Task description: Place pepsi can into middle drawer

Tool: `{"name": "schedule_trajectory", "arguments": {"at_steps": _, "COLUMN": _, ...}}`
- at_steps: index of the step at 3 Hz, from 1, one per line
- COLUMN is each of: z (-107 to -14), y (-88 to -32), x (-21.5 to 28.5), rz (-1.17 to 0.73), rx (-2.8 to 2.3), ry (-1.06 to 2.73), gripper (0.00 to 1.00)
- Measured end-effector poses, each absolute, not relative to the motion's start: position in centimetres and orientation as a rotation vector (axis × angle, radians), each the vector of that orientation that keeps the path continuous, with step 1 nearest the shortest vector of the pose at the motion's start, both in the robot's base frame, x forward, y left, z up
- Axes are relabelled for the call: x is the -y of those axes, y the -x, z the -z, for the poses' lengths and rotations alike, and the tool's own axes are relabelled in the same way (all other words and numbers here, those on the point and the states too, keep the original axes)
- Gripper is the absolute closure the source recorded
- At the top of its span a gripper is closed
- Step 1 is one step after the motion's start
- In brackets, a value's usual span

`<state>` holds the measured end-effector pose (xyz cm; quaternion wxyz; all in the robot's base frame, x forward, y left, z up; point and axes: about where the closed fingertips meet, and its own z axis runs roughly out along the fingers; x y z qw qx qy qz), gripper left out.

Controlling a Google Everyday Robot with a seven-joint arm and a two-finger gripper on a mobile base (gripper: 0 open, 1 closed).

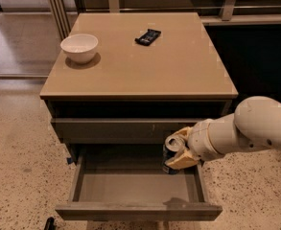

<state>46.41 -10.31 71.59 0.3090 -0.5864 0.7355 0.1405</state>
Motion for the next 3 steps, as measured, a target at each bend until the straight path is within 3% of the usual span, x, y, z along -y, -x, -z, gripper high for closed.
{"name": "schedule_trajectory", "arguments": {"at_steps": 1, "z": -69.2, "y": -46.5, "x": 9.8, "rz": -0.336, "rx": -1.905, "ry": 1.584, "gripper": 1.00}}
{"name": "schedule_trajectory", "arguments": {"at_steps": 3, "z": -54.8, "y": -48.4, "x": 7.1, "rz": -0.369, "rx": -1.829, "ry": 1.617, "gripper": 1.00}}
